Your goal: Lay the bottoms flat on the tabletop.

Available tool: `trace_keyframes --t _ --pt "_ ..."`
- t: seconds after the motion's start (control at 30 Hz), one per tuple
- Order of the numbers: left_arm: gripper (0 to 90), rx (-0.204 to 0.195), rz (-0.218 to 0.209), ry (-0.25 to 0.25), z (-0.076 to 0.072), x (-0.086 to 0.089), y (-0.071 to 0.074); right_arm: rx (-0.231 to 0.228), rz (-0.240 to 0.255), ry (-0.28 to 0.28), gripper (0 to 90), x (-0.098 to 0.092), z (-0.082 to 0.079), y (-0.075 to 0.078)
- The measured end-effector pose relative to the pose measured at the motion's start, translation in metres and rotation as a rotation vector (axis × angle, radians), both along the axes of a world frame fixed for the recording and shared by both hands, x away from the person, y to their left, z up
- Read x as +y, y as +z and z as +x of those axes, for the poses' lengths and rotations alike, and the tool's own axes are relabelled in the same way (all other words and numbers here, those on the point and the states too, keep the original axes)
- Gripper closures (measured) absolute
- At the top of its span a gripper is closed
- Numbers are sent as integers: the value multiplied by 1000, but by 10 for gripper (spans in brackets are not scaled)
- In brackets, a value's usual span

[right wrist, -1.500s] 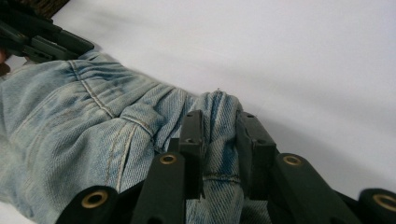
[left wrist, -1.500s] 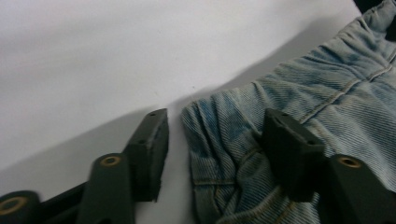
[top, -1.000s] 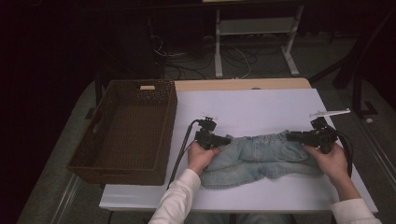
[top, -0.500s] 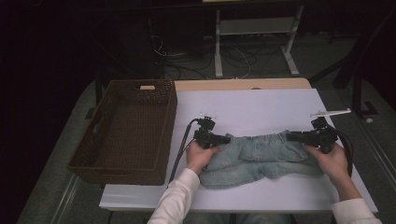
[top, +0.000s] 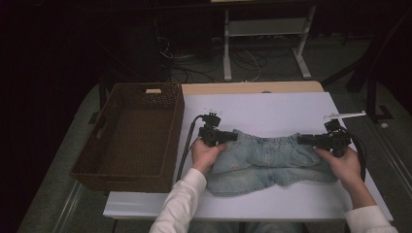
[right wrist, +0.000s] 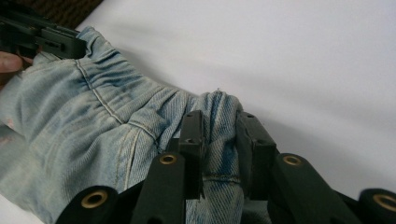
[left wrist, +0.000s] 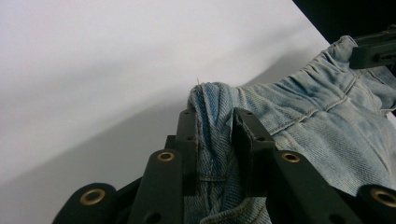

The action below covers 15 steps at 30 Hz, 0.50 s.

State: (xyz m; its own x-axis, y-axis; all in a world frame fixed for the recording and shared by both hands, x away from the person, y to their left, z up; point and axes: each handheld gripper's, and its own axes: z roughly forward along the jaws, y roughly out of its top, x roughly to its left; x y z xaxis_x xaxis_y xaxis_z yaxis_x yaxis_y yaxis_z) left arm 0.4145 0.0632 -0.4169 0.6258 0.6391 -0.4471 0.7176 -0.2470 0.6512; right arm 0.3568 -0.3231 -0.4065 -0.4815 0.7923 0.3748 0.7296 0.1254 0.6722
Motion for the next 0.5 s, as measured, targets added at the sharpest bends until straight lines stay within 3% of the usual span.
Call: trace_keyframes --t 0.27,0.5 --pt "723 -66 -1 7 13 1 23 6 46 -10 727 -4 13 8" --pt "723 -115 -6 17 25 2 39 -22 67 -19 731 -5 35 28"
